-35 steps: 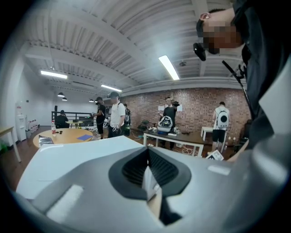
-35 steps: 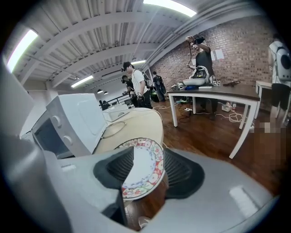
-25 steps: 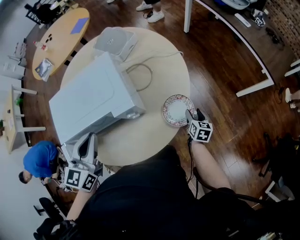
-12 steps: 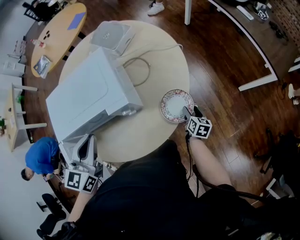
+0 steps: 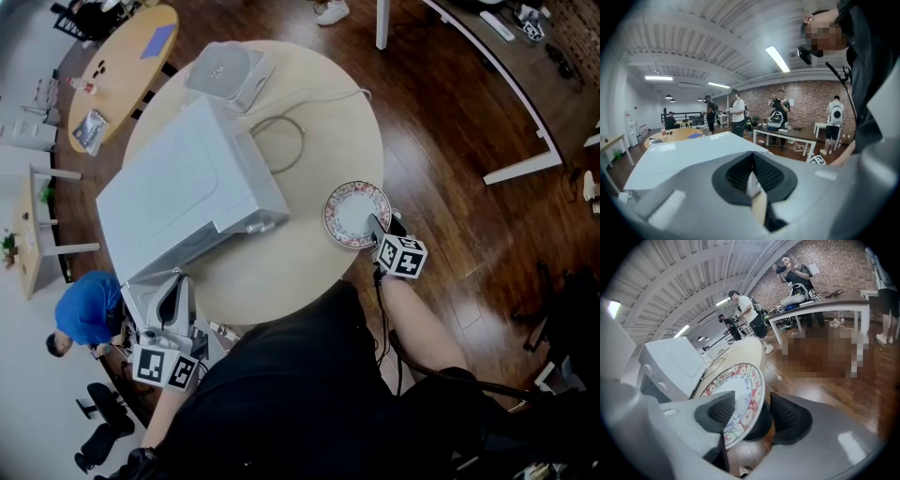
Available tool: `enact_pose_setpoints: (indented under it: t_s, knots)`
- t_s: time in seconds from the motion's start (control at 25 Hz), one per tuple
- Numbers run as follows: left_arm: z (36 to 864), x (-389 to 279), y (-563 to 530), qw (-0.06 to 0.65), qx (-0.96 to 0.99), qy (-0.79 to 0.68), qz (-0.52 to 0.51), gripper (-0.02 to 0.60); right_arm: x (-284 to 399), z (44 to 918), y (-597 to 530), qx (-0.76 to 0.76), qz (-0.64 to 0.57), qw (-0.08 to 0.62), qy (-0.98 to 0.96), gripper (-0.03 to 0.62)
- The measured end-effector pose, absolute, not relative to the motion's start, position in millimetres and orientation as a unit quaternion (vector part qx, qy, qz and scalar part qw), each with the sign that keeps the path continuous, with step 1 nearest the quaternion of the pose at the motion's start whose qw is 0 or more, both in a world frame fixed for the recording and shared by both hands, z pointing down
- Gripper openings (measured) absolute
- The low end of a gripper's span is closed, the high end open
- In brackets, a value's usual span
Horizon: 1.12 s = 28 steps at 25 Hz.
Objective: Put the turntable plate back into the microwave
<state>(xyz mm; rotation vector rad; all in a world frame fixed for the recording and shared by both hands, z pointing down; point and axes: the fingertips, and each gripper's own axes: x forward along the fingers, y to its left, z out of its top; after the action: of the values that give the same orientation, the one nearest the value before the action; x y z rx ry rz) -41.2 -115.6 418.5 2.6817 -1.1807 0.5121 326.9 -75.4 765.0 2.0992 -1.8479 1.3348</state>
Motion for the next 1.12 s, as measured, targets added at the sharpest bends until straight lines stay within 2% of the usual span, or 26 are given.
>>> enact_pose_setpoints:
  t_s: [0.12,0.56,0.84,1.12]
  knots:
    - [418,-42,-114,0.086,0.896,-0.401,0.173,0.005,323,761,-78,0.671,0.425,0.022,-0.607,0.184]
    - [417,-49,-114,0.095,0.900,-0.400,0.143,0.005,326,753,-69,0.683,0.432,-0.015,-0.588,0.124]
    - [416,-66,-115,0.112,0.903,-0.399,0.117,0.004,324,728,-62,0.693,0.434,-0.079,-0.570,0.054]
    - [413,-83,-110,0.112,0.906,-0.396,0.102,0.005,324,715,-59,0.709,0.425,-0.094,-0.555,0.033]
